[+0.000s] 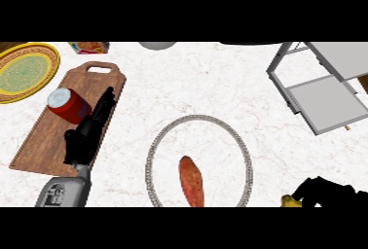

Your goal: Pick the lemon from the placemat and place it in the tiered shelf

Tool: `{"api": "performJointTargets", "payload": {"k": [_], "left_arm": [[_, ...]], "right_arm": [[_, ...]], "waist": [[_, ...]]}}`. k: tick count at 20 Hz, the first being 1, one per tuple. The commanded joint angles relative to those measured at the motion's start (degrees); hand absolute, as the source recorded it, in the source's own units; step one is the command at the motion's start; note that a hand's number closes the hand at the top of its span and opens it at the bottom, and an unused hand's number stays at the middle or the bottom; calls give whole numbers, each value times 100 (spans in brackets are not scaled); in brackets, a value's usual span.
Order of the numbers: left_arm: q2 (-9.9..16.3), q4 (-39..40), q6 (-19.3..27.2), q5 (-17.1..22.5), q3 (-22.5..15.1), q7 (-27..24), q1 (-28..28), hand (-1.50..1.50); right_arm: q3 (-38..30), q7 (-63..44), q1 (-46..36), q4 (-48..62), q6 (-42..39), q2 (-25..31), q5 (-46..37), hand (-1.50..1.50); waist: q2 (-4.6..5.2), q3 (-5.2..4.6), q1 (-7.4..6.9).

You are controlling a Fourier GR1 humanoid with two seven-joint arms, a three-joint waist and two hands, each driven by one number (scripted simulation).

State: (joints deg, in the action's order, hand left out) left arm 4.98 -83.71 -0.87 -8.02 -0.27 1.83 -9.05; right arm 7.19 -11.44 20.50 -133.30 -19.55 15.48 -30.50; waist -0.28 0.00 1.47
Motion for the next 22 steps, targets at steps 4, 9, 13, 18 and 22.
{"api": "performJointTargets", "payload": {"k": [4, 9, 13, 18, 22], "left_arm": [[-1, -6, -18, -4, 2, 120, -127, 0], [6, -191, -82, -40, -112, 17, 161, 0], [-40, -81, -39, -72, -113, 64, -56, 0], [-39, -7, -11, -70, -50, 207, -250, 0], [-42, 341, -49, -46, 28, 0, -339, 0]], "right_arm": [[-1070, -594, 357, -1541, -189, -130, 1064, 150], [-2094, -1213, -795, -1378, -117, 152, 1291, 150], [-2764, -1906, -1686, -1232, -139, 443, 1671, 150], [-3730, -2411, -2966, -508, -87, 1248, 2185, 150], [-3746, -3342, -3902, -18, -110, 1881, 2517, 150]], "waist": [[5, -4, -3], [3, -9, -87], [3, -14, -84], [9, -9, -97], [28, -9, -145]]}}
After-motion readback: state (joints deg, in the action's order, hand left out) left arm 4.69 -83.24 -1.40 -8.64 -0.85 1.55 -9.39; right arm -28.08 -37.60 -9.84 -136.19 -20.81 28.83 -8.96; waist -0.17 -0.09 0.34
